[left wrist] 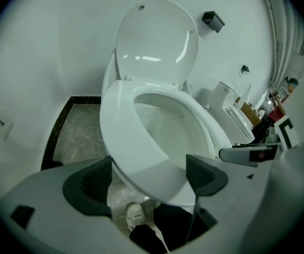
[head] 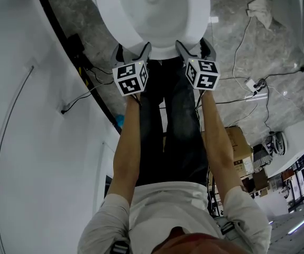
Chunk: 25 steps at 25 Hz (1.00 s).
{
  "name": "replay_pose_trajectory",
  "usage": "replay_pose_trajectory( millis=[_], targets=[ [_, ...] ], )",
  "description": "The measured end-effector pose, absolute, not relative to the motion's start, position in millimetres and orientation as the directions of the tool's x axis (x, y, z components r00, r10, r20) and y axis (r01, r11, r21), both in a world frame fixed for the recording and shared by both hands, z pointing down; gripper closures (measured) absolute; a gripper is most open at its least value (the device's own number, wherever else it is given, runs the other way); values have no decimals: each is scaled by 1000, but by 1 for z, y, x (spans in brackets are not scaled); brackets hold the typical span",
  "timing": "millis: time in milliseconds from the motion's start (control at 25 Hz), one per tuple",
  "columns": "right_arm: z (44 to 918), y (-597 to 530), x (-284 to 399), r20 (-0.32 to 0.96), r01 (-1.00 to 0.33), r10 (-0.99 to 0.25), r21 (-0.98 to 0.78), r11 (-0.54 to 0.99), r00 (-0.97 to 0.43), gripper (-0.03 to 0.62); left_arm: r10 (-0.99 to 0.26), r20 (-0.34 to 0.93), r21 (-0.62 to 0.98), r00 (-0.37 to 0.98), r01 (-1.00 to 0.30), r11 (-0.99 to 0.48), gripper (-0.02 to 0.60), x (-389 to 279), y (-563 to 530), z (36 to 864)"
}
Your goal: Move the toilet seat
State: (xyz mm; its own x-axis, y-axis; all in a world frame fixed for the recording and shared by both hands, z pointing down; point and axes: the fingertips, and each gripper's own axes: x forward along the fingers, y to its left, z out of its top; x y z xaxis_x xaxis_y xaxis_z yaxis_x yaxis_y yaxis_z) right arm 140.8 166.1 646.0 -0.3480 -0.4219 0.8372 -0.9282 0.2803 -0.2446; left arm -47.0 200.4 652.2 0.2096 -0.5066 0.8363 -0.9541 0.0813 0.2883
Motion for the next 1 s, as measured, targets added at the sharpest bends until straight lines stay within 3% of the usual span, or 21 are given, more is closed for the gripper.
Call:
replay_pose_trajectory(
  millis=[1000],
  targets=[
    [573,153,138,791,-935,-502,-272,226,-351,195,-592,782,302,198,-950,82,149,-52,188,582]
  ],
)
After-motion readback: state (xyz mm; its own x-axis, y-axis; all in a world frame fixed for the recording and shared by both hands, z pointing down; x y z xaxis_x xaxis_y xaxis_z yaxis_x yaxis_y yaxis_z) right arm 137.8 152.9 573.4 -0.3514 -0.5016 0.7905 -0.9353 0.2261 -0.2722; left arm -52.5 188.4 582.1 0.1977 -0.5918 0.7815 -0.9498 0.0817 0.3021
